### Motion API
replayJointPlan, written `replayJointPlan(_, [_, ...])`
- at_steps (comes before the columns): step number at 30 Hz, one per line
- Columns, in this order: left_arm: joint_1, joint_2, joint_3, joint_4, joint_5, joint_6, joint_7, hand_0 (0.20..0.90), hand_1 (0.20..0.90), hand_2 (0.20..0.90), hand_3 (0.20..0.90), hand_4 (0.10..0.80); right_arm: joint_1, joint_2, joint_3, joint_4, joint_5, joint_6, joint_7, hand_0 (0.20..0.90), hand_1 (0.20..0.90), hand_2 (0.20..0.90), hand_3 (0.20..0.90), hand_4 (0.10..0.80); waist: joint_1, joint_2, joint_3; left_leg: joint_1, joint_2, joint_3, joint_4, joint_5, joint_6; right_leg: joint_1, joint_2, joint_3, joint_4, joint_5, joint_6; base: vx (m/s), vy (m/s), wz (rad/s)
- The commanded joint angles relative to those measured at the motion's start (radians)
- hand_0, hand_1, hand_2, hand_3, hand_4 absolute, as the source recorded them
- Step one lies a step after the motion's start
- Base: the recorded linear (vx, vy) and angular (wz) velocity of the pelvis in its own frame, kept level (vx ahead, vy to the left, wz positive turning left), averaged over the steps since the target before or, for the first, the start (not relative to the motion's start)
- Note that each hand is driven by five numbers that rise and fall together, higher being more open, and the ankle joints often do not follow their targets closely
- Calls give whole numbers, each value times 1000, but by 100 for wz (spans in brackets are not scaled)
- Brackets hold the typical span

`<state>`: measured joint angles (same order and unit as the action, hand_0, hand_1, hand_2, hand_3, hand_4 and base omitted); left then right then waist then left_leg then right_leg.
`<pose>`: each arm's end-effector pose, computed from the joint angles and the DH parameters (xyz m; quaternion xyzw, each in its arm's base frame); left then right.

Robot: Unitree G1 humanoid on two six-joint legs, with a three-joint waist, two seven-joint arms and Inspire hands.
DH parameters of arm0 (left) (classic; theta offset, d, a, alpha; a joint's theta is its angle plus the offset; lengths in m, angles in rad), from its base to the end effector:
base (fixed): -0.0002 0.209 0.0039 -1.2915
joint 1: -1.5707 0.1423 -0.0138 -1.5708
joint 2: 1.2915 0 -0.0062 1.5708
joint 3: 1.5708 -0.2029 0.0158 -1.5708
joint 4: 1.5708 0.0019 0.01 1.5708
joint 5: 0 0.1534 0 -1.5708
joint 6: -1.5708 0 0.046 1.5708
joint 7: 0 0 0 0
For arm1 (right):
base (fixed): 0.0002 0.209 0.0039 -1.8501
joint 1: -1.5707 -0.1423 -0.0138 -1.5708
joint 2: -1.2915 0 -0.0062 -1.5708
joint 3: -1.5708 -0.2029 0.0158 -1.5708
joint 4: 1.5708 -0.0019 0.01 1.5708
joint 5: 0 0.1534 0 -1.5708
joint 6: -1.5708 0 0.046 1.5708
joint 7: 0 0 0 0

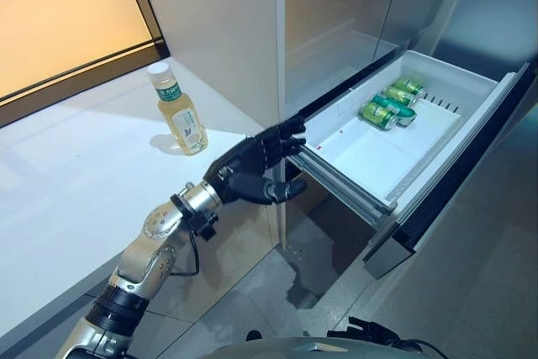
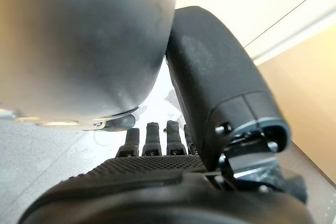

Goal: Put drinks into fridge and close the fridge

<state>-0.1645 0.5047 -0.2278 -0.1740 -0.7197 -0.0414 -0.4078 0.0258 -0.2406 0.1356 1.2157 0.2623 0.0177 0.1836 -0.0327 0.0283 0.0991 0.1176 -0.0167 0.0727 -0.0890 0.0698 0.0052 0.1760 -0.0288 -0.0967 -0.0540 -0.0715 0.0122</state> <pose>0.2418 0.1818 0.0967 -0.0855 -0.1205 -0.3648 0.9193 0.0679 -0.2327 -0.1496 0.0254 0.5832 -0.0163 0.8117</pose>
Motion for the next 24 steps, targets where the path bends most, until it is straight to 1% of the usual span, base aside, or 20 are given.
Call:
replayJointPlan(1, [-161, 4, 128, -101, -69, -250, 137, 900, 900, 900, 900, 800, 19, 7, 44, 50, -17, -29, -11, 900, 900, 900, 900, 800, 2, 16, -45, 42, -29, -7, 29, -168, 40, -67, 24, -34, 87, -39, 45, 31, -35, -1])
replayJointPlan(2, [-168, 8, 137, -107, -54, -279, 171, 900, 900, 900, 900, 800, 22, 9, 47, 50, -16, -29, -14, 900, 900, 900, 900, 800, 1, 15, -47, 43, -29, -7, 29, -168, 40, -67, 24, -33, 86, -39, 44, 34, -43, -5])
replayJointPlan(3, [-184, 20, 167, -116, 6, -326, 255, 900, 900, 900, 900, 800, 29, 12, 53, 51, -16, -32, -18, 900, 900, 900, 900, 800, -1, 13, -51, 45, -28, -5, 29, -169, 38, -65, 26, -33, 86, -41, 43, 33, -41, -5])
replayJointPlan(4, [-195, 31, 187, -117, 49, -353, 319, 900, 900, 900, 900, 800, 34, 13, 56, 52, -20, -32, -18, 900, 900, 900, 900, 800, -3, 11, -54, 46, -28, -5, 28, -169, 37, -63, 28, -32, 84, -42, 42, 31, -42, -4])
replayJointPlan(6, [-212, 49, 225, -123, 145, -385, 408, 900, 900, 900, 900, 800, 40, 18, 63, 53, -25, -33, -18, 900, 900, 900, 900, 800, -4, 8, -57, 47, -28, -5, 30, -170, 36, -61, 31, -31, 82, -45, 38, 12, -18, -1])
replayJointPlan(7, [-216, 54, 236, -124, 175, -389, 437, 900, 900, 900, 900, 800, 41, 18, 65, 54, -27, -33, -16, 900, 900, 900, 900, 800, -4, 7, -58, 46, -28, -5, 32, -170, 36, -61, 31, -30, 83, -46, 37, 20, -34, 1])
replayJointPlan(8, [-224, 68, 252, -127, 240, -396, 492, 900, 900, 900, 900, 800, 41, 19, 69, 56, -26, -33, -15, 900, 900, 900, 900, 800, -4, 5, -60, 46, -28, -7, 35, -171, 34, -60, 33, -29, 84, -48, 34, 0, 0, 0])
replayJointPlan(11, [-237, 100, 278, -125, 390, -375, 606, 900, 900, 900, 900, 800, 38, 19, 77, 55, -27, -31, -16, 900, 900, 900, 900, 800, -2, 4, -63, 46, -28, -12, 39, -172, 32, -57, 36, -30, 85, -53, 29, 12, -9, 3])
replayJointPlan(12, [-239, 106, 279, -123, 418, -372, 625, 900, 900, 900, 900, 800, 38, 20, 78, 55, -28, -32, -17, 900, 900, 900, 900, 800, -2, 4, -63, 46, -28, -13, 39, -172, 32, -56, 37, -30, 85, -53, 29, 19, -12, 8])
replayJointPlan(14, [-248, 139, 295, -112, 464, -340, 685, 900, 900, 900, 900, 800, 34, 19, 85, 56, -27, -33, -20, 900, 900, 900, 900, 800, 2, 3, -66, 47, -27, -14, 37, -171, 30, -52, 39, -30, 82, -55, 28, 24, -12, 5])
replayJointPlan(19, [-255, 166, 307, -59, 468, -287, 741, 900, 900, 900, 900, 800, 18, 12, 91, 49, -28, -18, -17, 900, 900, 900, 900, 800, 6, 2, -68, 49, -24, -14, 33, -167, 24, -49, 41, -33, 79, -55, 26, 0, 0, 0])
replayJointPlan(23, [-251, 167, 304, -6, 477, -240, 798, 900, 900, 900, 900, 800, 11, 10, 93, 43, -22, -6, -17, 900, 900, 900, 900, 800, 6, 4, -66, 49, -22, -13, 36, -167, 21, -47, 41, -34, 81, -57, 25, 0, 0, 0])
replayJointPlan(24, [-250, 167, 306, 12, 464, -233, 795, 900, 900, 900, 900, 800, 10, 10, 92, 42, -22, -2, -16, 900, 900, 900, 900, 800, 5, 4, -66, 49, -22, -12, 38, -167, 21, -48, 41, -34, 83, -57, 25, 0, 0, 0])
